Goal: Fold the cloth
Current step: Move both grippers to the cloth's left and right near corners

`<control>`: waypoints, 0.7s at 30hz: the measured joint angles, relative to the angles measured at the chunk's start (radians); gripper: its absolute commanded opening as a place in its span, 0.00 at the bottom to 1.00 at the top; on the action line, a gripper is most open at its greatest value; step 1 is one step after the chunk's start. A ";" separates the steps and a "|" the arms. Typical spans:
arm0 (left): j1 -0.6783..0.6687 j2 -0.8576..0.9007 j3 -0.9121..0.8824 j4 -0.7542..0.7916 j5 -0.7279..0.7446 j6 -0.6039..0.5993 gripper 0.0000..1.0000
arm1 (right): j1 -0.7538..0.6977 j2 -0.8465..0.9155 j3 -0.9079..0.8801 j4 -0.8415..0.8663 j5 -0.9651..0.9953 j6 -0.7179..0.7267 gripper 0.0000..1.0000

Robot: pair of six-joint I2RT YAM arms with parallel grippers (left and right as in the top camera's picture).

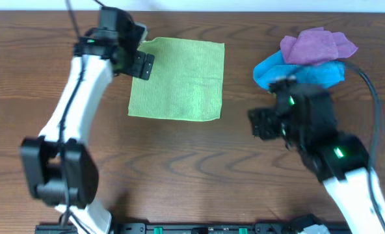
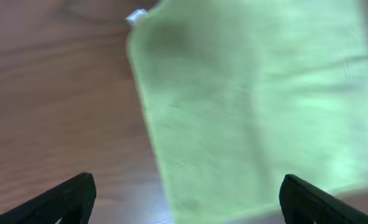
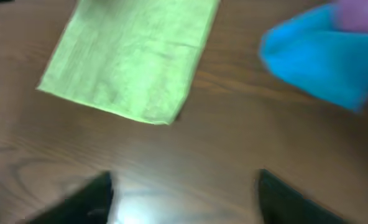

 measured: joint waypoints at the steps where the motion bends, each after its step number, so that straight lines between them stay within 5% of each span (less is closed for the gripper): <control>1: 0.013 -0.014 0.000 -0.008 0.042 0.002 0.95 | -0.021 0.043 -0.001 0.038 -0.051 -0.017 0.99; 5: 0.047 -0.024 0.000 -0.018 0.156 0.003 0.95 | -0.077 0.205 -0.001 0.159 -0.212 -0.046 0.99; 12: 0.064 -0.022 -0.004 -0.111 0.169 0.025 0.95 | -0.087 0.463 -0.001 0.259 -0.349 -0.015 0.79; 21: 0.270 -0.020 -0.152 -0.145 0.338 -0.006 1.00 | -0.089 0.619 -0.001 0.273 -0.435 0.011 0.73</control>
